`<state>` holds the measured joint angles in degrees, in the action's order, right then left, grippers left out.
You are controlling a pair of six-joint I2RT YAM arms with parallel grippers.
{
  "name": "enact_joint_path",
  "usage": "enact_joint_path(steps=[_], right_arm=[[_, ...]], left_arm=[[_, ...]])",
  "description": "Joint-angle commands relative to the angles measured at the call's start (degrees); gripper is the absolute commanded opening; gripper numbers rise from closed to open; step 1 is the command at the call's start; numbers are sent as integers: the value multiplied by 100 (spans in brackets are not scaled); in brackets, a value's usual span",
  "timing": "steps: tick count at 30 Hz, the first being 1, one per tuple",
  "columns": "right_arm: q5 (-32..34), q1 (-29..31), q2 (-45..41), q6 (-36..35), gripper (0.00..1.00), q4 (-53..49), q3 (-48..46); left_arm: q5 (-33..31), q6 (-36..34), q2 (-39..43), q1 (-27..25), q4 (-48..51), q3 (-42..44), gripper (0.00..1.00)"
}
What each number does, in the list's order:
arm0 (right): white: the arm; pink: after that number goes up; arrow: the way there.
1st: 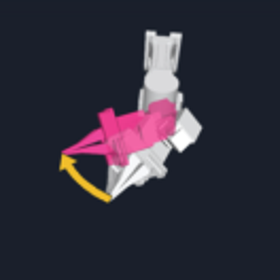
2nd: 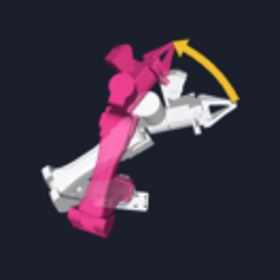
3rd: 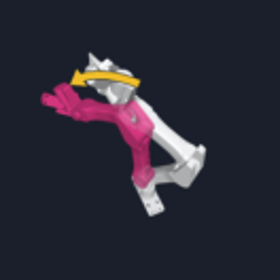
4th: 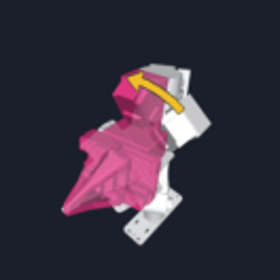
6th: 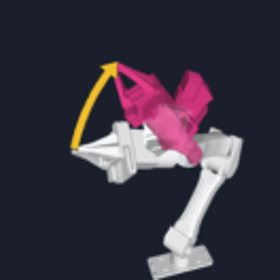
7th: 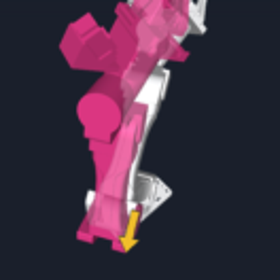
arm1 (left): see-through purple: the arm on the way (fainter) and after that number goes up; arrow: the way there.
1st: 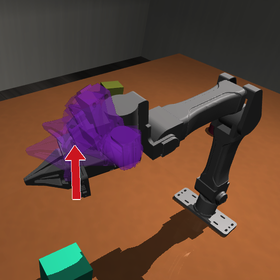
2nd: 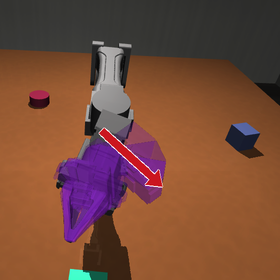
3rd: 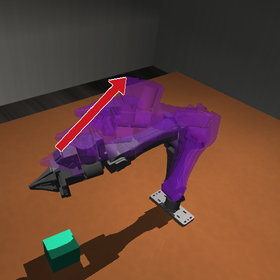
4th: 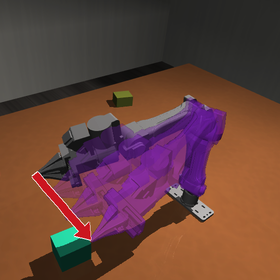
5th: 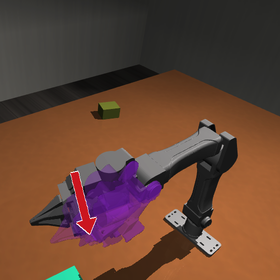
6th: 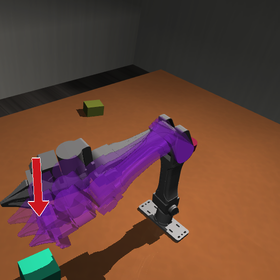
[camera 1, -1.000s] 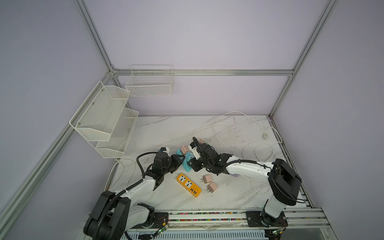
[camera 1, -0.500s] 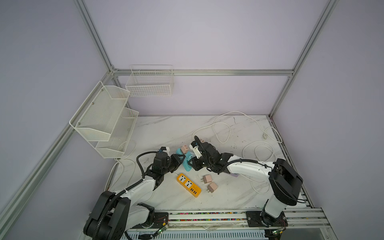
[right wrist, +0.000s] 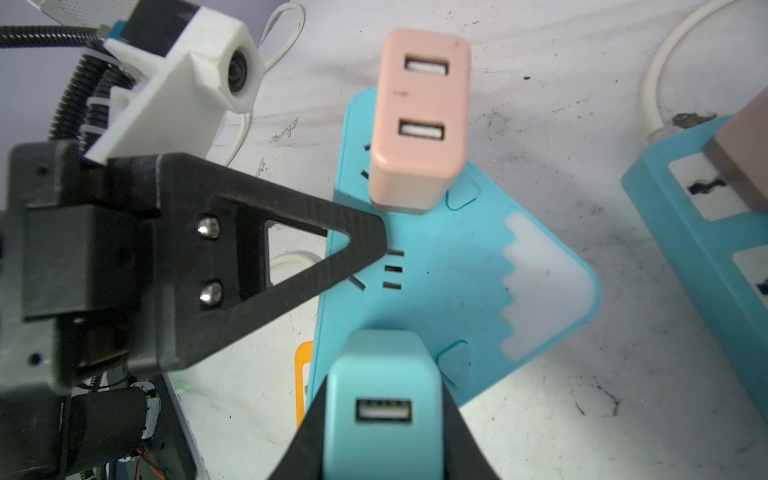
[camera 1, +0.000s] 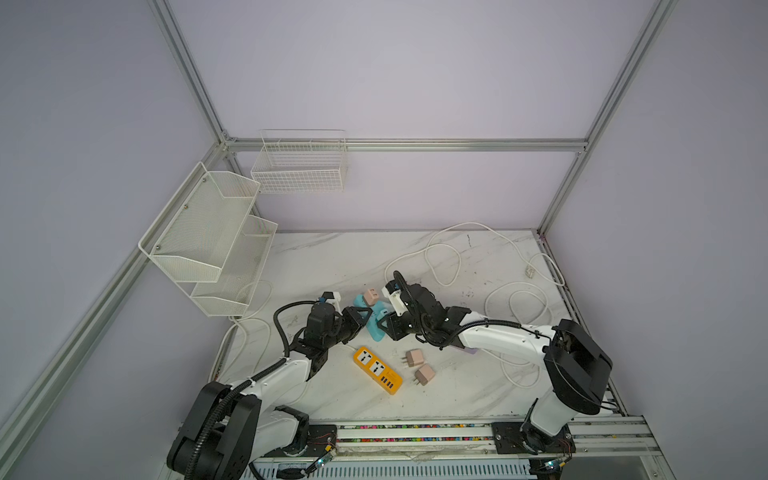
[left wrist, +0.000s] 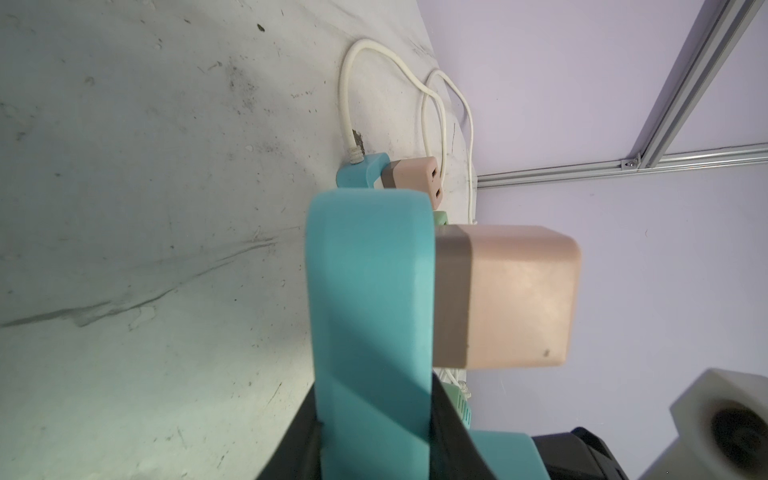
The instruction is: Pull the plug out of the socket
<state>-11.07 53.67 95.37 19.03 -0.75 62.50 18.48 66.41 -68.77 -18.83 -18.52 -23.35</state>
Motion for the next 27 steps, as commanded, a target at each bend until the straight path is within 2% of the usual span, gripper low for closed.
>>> enact_joint_path(steps=[1, 3, 6, 9, 12, 14, 16, 19, 21, 25, 27], right_arm=[[-50, -159, -278, -155, 0, 472, 147], [-473, -495, -439, 35, 0, 791, -109], [-416, -595, -535, 49, 0, 795, -159], [-412, -378, -345, 120, 0, 722, -32], [64, 130, -122, -177, 0, 336, 301], [84, 186, -94, -293, 0, 241, 363], [102, 53, -254, -298, 0, 369, 176], [-475, -471, -497, 7, 0, 785, -200], [-417, -528, -529, 20, 0, 754, -228], [-526, -215, -400, 150, 0, 931, -219], [-121, 164, -292, -144, 0, 600, 12]], left_arm=[[-173, -394, -91, 46, 261, 102, 0], [-159, -363, -104, 60, 175, 161, 0], [-150, -331, -128, 51, 158, 160, 0], [-195, -313, -156, 48, 131, 141, 0], [-163, -304, -230, 49, 130, 82, 0], [-160, -305, -270, 50, 130, 62, 0], [-174, -305, -280, 48, 134, 61, 0], [-200, -306, -285, 56, 141, 79, 0], [-197, -300, -300, 47, 126, 85, 0], [-173, -296, -321, 49, 62, 86, 0], [-177, -296, -330, 54, 59, 85, 0]])
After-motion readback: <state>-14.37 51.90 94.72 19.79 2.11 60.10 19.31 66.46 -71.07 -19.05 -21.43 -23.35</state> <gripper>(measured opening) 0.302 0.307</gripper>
